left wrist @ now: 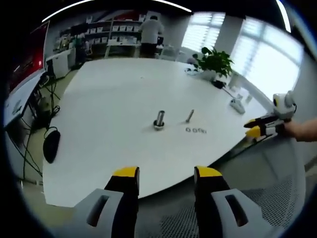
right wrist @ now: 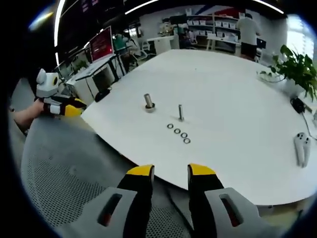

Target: Place the washer onto the threaded stud by aligning its center hole with the stud, sliding it down to the base, and recovering from edge contact or off-axis alignment until the washer reaches the visible bottom stop.

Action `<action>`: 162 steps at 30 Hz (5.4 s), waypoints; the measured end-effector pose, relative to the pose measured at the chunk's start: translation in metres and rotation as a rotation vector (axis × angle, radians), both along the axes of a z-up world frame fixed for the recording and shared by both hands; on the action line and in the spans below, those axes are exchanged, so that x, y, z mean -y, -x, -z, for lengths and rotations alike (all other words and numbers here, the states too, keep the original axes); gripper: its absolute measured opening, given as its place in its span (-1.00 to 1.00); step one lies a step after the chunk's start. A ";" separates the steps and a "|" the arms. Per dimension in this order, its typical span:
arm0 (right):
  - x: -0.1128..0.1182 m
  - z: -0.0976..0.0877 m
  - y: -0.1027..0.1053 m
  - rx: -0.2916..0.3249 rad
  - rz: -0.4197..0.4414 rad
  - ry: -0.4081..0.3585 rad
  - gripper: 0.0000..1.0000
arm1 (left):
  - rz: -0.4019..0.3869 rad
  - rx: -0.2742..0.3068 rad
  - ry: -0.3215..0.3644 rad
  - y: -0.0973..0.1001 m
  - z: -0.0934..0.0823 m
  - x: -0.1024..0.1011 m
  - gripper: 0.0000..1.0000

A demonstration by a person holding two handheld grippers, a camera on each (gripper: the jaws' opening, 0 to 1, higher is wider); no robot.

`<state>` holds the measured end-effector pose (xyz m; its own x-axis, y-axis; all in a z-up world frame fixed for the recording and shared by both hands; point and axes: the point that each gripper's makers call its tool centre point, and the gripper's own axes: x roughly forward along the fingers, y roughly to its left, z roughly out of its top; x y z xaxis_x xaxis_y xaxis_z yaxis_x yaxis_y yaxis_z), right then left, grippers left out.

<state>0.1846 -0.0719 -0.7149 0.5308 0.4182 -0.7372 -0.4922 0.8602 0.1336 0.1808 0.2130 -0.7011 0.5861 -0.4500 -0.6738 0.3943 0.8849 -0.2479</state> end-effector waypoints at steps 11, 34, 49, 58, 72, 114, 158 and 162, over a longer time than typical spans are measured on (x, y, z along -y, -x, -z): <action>-0.005 0.001 0.001 -0.024 -0.010 -0.014 -0.35 | -0.010 0.000 0.001 -0.001 0.000 -0.002 -0.15; -0.021 0.006 -0.045 -0.088 -0.048 -0.090 -0.12 | -0.020 0.037 0.004 -0.004 -0.006 -0.005 -0.12; -0.031 0.035 -0.127 0.056 0.178 -0.058 -0.15 | -0.031 0.032 -0.016 -0.005 -0.005 -0.008 -0.14; -0.034 0.062 -0.115 0.028 0.155 -0.048 -0.15 | -0.033 0.020 -0.024 -0.004 -0.002 -0.009 -0.20; -0.028 0.099 -0.111 -0.014 0.048 0.112 -0.36 | -0.038 0.015 -0.023 -0.005 -0.002 -0.010 -0.25; -0.027 0.127 -0.104 -0.327 -0.514 0.475 -0.72 | -0.034 0.017 -0.012 -0.005 -0.002 -0.009 -0.28; -0.053 0.065 -0.150 -0.102 -0.399 0.326 -0.75 | -0.036 0.021 -0.007 -0.005 -0.003 -0.010 -0.31; -0.063 0.058 -0.155 -0.067 -0.428 0.333 -0.75 | -0.036 0.020 -0.006 -0.005 -0.003 -0.009 -0.31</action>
